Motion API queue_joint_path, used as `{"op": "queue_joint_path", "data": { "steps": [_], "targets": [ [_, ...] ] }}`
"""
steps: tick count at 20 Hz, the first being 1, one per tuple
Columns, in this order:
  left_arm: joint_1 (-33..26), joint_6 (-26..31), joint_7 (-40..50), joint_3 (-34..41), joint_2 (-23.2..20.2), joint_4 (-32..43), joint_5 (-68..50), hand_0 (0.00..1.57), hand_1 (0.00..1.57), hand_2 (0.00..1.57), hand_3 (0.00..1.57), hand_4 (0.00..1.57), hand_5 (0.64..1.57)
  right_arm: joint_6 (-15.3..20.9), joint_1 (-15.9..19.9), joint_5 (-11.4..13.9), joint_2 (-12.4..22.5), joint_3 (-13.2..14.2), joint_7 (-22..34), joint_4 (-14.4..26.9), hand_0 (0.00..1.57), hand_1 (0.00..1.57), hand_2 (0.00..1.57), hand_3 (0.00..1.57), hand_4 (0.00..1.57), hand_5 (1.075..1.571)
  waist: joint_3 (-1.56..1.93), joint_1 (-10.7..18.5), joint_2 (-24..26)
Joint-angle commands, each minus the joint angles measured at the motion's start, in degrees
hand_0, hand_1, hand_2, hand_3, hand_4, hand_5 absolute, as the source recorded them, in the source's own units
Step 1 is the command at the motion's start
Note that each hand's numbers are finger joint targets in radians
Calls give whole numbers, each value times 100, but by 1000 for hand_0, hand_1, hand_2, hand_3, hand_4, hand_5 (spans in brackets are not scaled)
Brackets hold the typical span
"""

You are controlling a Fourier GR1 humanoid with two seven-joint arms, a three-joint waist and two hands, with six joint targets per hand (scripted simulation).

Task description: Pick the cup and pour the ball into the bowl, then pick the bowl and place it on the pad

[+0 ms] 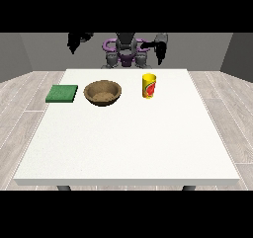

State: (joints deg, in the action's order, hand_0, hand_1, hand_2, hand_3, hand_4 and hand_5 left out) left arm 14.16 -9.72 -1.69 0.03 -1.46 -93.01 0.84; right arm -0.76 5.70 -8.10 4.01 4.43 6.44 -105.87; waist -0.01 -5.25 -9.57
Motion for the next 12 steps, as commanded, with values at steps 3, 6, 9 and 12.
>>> {"op": "queue_joint_path", "data": {
  "steps": [3,6,9,12],
  "targets": [
    [181,191,-1306,306,-86,1364,7,0,0,0,0,360,1483,-238,-3,-80,107,142,-447,271,0,0,0,0,681,1551,0,-171,-332],
    [322,385,-1570,468,-197,1986,-105,0,0,0,0,187,1472,-509,96,-400,342,458,-487,489,0,0,0,0,676,1559,0,-181,-356],
    [456,434,-1800,415,-104,2593,-60,0,0,0,0,0,1442,-285,283,-338,323,598,-431,778,0,0,0,0,662,1558,0,-38,-213],
    [756,693,-1784,720,-338,3056,-323,0,0,0,0,108,1436,-724,-112,-425,378,567,-767,1015,0,0,0,0,665,1559,0,-152,-19]
  ]
}}
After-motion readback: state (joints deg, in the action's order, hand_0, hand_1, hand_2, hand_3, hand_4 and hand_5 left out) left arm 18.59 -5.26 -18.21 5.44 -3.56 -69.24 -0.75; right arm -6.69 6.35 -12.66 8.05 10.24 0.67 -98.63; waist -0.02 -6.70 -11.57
